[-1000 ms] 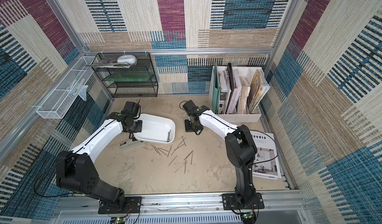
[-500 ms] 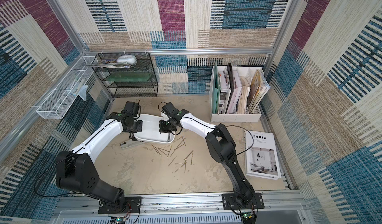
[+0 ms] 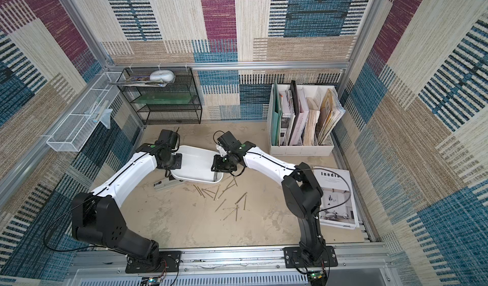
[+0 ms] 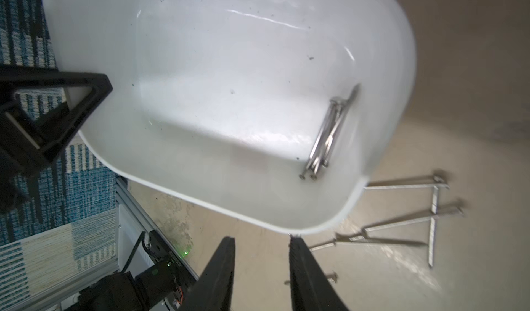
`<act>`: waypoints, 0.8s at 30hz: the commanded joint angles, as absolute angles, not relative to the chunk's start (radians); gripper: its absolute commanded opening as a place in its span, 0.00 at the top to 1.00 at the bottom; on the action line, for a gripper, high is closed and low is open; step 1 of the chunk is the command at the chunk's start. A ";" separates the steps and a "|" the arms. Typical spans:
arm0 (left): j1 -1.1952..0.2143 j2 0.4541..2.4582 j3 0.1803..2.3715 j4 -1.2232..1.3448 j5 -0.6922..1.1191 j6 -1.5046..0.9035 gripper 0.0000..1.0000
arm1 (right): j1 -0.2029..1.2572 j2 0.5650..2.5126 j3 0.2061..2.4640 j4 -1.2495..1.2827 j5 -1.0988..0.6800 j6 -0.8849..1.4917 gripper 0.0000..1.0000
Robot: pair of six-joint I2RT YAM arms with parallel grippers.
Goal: Put the nails on the desktop into the storage box
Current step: Place the nail in the storage box, then pick up the nail from the center of the board.
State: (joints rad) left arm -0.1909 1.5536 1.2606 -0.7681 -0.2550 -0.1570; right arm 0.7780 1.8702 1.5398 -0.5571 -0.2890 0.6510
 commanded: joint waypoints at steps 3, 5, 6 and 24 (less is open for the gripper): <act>-0.190 1.554 1.271 -0.779 -0.250 -0.157 1.00 | 0.795 1.695 1.323 -0.710 -0.134 0.682 0.62; -0.190 1.554 1.270 -0.779 -0.250 -0.158 1.00 | 0.813 1.659 1.241 -0.705 -0.126 0.711 0.62; -0.190 1.553 1.271 -0.778 -0.250 -0.158 1.00 | 0.822 1.652 1.204 -0.700 -0.122 0.723 0.62; -0.190 1.548 1.271 -0.780 -0.246 -0.156 1.00 | 0.862 1.836 1.159 -0.738 -0.038 0.716 0.65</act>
